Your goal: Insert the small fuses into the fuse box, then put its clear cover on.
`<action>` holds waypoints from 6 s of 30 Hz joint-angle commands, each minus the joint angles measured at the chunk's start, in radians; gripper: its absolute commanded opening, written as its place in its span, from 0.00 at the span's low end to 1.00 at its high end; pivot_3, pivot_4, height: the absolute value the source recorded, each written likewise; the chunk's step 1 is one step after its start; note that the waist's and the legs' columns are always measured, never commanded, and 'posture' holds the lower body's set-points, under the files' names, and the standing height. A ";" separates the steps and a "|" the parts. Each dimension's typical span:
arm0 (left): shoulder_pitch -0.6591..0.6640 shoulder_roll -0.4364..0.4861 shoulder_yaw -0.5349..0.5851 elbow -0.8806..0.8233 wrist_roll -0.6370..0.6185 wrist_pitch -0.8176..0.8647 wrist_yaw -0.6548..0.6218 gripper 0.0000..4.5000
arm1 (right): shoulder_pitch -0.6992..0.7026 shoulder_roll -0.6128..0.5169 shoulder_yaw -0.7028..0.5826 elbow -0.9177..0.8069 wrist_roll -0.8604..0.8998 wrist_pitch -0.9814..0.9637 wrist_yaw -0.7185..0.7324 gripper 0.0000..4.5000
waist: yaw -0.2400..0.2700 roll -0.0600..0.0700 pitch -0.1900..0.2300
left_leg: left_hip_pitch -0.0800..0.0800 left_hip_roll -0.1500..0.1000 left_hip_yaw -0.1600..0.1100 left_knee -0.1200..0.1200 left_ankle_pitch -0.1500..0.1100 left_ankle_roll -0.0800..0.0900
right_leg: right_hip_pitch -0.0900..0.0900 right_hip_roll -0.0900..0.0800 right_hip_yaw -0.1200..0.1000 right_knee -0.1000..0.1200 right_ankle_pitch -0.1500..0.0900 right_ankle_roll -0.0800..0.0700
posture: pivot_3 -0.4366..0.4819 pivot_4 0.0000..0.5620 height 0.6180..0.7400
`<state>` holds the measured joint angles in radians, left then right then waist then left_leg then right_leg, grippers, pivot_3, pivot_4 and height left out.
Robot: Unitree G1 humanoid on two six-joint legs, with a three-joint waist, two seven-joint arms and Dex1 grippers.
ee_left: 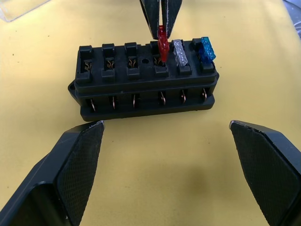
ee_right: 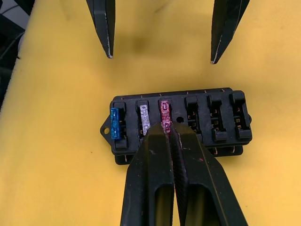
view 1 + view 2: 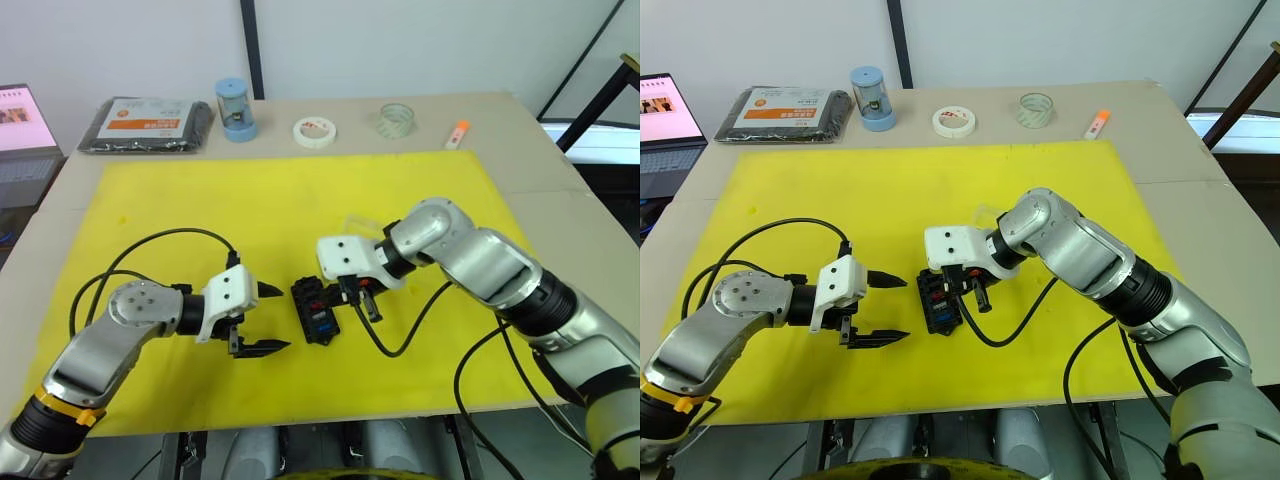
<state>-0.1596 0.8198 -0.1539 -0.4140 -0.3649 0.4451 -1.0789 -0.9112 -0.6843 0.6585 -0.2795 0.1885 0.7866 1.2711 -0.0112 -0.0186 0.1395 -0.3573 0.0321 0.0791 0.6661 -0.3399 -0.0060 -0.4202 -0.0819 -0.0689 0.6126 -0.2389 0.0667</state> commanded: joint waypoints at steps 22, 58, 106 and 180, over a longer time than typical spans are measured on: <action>-0.006 0.002 0.007 -0.033 -0.003 -0.008 -0.005 0.99 | 0.036 0.010 0.008 0.016 -0.073 -0.063 -0.004 0.00 | 0.000 0.000 0.000 | 0.000 0.000 0.000 0.000 0.000 -0.001 | 0.000 0.000 0.000 0.000 0.000 0.000 | 0.48 0.27 1.00; -0.012 -0.007 0.006 -0.022 0.009 -0.018 0.008 1.00 | -0.004 0.060 -0.043 0.055 -0.101 -0.067 0.043 0.15 | -0.001 0.000 0.000 | 0.004 0.000 -0.001 0.000 0.000 0.000 | 0.006 0.001 0.000 0.000 0.000 0.000 | 0.48 0.27 1.00; -0.015 -0.003 0.015 -0.023 0.006 -0.010 0.007 1.00 | 0.091 0.066 -0.073 0.122 -0.091 -0.158 0.021 0.01 | 0.001 0.000 0.000 | 0.004 0.000 -0.001 0.001 0.000 0.000 | 0.006 0.001 -0.001 0.000 0.000 0.000 | 0.48 0.27 1.00; 0.381 0.340 0.757 0.221 -0.116 0.043 -0.278 1.00 | 0.398 -0.479 -0.595 0.139 0.090 -0.249 0.150 0.61 | 0.000 0.002 0.001 | 0.003 0.000 0.000 0.000 -0.001 0.002 | 0.003 0.000 -0.002 -0.002 0.000 0.000 | 0.48 0.27 1.00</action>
<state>0.2053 1.1430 0.5497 -0.2344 -0.5196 0.5408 -1.3206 -0.5122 -1.1372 0.1178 -0.1537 0.2824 0.5773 1.4086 -0.0115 -0.0165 0.1408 -0.3548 0.0323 0.0800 0.6659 -0.3413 -0.0037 -0.4182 -0.0819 -0.0703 0.6102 -0.2394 0.0662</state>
